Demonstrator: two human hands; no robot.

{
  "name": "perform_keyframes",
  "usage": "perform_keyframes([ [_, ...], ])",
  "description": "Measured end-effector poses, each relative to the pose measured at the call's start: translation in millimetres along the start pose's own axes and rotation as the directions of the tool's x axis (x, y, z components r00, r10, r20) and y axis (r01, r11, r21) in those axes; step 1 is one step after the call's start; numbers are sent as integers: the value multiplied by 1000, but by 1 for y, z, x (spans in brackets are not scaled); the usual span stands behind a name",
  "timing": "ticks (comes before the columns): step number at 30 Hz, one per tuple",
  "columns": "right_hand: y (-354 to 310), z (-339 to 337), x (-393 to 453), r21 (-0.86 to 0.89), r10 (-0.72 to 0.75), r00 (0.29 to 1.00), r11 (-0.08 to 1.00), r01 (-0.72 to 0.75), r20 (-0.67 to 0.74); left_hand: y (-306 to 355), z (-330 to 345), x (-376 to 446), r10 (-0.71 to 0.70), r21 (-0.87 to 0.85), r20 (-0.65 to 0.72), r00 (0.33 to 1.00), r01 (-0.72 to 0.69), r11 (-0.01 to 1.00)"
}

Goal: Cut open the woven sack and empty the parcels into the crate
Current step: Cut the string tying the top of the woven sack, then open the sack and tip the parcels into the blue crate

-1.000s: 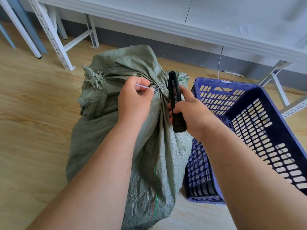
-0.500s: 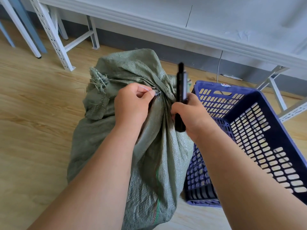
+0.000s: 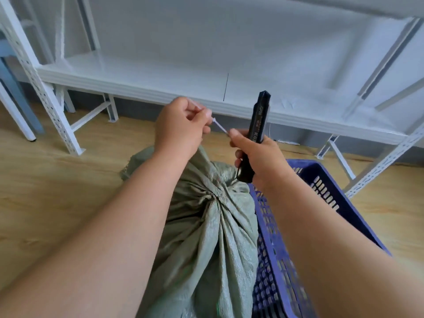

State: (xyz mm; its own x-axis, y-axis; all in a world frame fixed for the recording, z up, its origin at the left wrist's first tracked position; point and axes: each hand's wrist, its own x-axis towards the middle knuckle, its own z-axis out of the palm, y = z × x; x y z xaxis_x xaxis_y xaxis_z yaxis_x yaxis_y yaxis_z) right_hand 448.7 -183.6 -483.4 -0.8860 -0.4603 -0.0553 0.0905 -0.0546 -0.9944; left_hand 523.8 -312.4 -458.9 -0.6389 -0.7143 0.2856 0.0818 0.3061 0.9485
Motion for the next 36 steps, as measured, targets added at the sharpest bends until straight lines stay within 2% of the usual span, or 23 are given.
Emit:
perform_keyframes([
  [4, -14, -33, 9, -220, 24, 999, 975, -31, -36, 18, 35, 19, -84, -67, 99, 992, 91, 994],
  [8, -22, -71, 24, -238, 39, 999, 970, -45, -32, 27, 87, 29, -207, -156, 170, 963, 234, 960],
  [11, -17, -102, 43, -280, 28, 995, 958, -55, -100, 30, 123, 29, -269, -220, 202, 942, 312, 924],
  [14, -10, -131, 67, -224, 17, 979, 973, -63, -205, 31, 158, 21, -274, -104, 299, 914, 316, 943],
  [18, -11, -167, 121, -162, 99, 961, 976, -145, -259, 30, 200, 17, -200, 139, 390, 899, 157, 978],
  [21, -15, -191, 165, -162, 177, 953, 962, -220, -246, 31, 230, 26, -178, 216, 379, 908, 101, 971],
  [31, -25, -234, 267, -320, 245, 938, 893, -317, -245, 16, 295, 69, -245, 360, 269, 932, 139, 922],
  [33, -31, -236, 282, -267, 226, 947, 921, -285, -230, 10, 299, 73, -248, 357, 256, 934, 147, 922],
  [36, -31, -237, 292, -59, 217, 965, 972, -228, -146, 2, 299, 76, -262, 354, 227, 938, 171, 919],
])
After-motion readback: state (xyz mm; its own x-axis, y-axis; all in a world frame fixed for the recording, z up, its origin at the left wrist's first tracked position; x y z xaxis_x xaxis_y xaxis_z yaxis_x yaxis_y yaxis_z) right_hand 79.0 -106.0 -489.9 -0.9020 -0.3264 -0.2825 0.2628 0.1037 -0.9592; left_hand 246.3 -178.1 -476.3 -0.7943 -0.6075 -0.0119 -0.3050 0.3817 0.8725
